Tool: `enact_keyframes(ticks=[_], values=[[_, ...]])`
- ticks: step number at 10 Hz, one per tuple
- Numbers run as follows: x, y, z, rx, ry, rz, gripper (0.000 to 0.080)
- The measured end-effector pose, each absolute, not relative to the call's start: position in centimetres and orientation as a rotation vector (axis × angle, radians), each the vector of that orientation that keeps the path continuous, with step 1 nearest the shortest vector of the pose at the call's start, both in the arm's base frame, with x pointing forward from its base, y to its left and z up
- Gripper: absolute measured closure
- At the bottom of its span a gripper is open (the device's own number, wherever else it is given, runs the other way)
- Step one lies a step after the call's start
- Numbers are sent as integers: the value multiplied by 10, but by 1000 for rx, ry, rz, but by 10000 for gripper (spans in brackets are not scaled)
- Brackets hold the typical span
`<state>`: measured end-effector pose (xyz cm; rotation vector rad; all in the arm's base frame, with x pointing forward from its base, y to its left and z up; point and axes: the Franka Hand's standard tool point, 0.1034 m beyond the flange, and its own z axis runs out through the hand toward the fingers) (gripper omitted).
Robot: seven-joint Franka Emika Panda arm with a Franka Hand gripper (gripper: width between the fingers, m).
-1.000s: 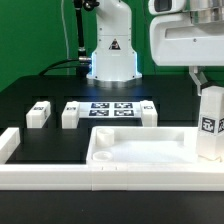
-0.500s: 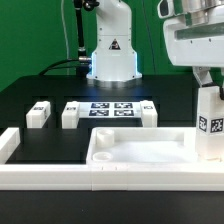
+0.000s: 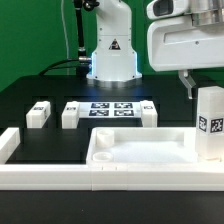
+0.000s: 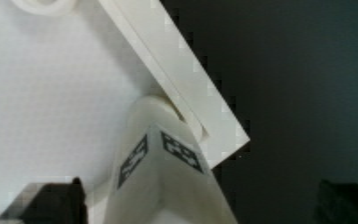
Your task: Assemble desk
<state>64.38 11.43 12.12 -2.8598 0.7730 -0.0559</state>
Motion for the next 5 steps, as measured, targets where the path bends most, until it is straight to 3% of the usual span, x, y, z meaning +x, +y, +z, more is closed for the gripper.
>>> enact_keyframes(ticks=[3, 5], values=[[649, 108, 123, -3000, 137, -106, 150], [652, 115, 113, -3023, -420, -117, 150]])
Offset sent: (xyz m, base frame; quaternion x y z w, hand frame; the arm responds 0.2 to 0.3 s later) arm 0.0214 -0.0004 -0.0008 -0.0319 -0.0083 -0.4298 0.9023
